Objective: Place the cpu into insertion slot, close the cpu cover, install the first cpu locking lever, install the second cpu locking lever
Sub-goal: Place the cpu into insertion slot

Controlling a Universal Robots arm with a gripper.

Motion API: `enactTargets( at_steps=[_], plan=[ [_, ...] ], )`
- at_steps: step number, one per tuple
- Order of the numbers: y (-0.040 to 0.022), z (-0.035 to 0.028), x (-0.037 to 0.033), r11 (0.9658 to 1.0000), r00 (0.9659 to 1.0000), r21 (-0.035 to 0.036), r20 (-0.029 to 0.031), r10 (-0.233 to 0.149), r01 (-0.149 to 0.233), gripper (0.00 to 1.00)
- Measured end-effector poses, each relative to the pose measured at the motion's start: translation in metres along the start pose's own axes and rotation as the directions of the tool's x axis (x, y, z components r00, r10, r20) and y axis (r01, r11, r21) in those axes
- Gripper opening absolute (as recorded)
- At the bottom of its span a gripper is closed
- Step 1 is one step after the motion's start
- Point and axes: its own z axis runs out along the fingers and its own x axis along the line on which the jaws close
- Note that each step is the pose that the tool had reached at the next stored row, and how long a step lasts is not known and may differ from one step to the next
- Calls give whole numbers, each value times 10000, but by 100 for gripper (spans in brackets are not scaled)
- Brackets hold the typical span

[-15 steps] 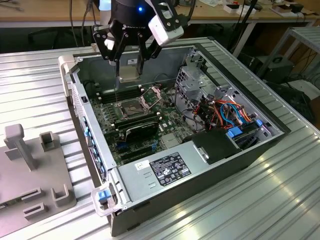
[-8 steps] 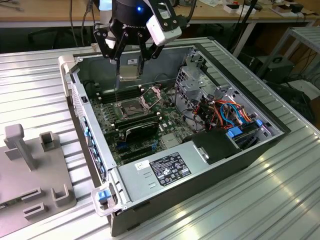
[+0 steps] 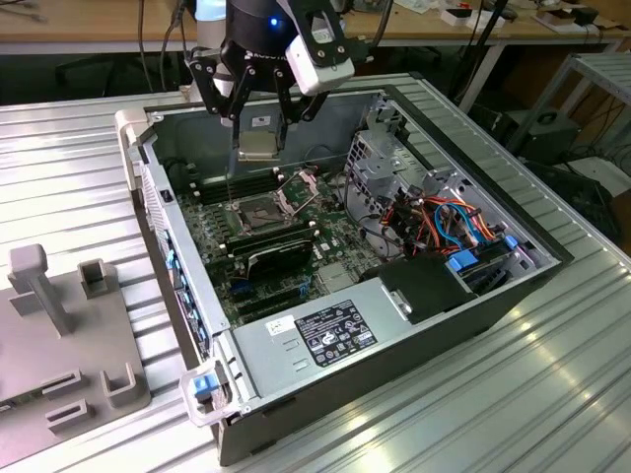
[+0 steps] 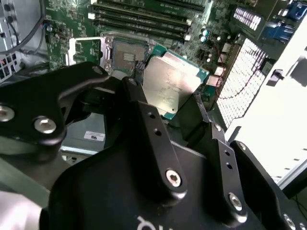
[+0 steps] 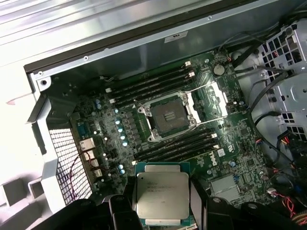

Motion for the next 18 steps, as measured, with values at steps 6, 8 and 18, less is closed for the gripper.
enactTargets(
  at_steps=[6, 8, 18],
  plan=[
    [5, 1, 1, 10000, 10000, -1, -1, -1, 1, 54],
    [5, 1, 1, 10000, 10000, -1, -1, -1, 1, 54],
    [7, 34, 3, 9912, 9912, 27, 57, 1322, -1322, 54]
  ],
)
